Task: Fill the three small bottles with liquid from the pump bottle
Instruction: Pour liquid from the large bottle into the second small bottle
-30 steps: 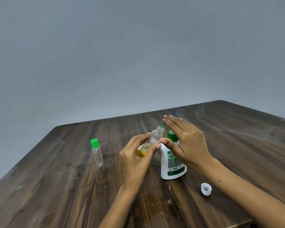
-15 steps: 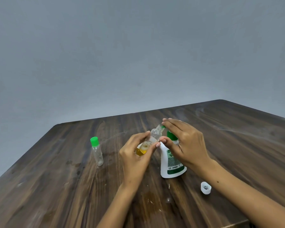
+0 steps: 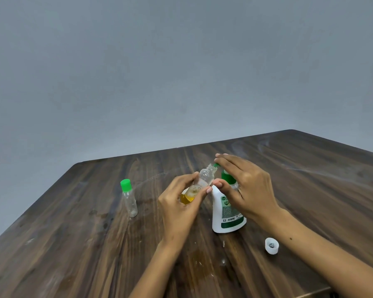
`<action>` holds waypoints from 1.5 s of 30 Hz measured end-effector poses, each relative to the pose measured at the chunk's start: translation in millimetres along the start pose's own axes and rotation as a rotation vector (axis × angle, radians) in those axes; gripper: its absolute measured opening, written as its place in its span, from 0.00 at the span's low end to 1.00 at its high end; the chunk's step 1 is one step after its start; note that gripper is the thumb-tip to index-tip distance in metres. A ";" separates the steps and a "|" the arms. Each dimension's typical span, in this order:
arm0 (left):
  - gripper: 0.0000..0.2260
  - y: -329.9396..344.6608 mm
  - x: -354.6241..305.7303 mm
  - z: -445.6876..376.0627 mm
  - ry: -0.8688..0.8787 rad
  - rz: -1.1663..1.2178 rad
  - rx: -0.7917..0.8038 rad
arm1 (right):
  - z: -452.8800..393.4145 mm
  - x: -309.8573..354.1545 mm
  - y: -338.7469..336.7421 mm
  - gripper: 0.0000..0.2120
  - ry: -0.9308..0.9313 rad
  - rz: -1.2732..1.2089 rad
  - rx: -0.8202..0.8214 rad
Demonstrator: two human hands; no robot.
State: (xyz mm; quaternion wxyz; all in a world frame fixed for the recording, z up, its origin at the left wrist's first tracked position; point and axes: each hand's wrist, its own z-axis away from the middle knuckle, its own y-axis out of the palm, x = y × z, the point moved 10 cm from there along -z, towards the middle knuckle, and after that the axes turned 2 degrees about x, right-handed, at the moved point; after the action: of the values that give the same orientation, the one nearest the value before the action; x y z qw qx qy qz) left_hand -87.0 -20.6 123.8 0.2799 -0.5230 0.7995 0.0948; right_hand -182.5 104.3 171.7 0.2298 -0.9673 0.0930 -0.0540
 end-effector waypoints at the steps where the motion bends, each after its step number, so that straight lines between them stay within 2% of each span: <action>1: 0.17 0.4 0.4 0.2 -0.001 -0.002 0.003 | -2.2 0.4 -0.9 0.37 -0.004 -0.002 0.001; 45: 0.17 -1.8 2.0 0.5 0.000 0.000 -0.022 | -8.0 3.5 -4.7 0.37 -0.012 0.040 0.001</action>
State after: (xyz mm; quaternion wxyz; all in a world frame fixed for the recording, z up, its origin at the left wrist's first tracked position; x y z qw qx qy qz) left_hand -85.8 -22.7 122.6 0.2743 -0.5262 0.7982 0.1036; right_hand -179.5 104.3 181.1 0.2316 -0.9654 0.1111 -0.0435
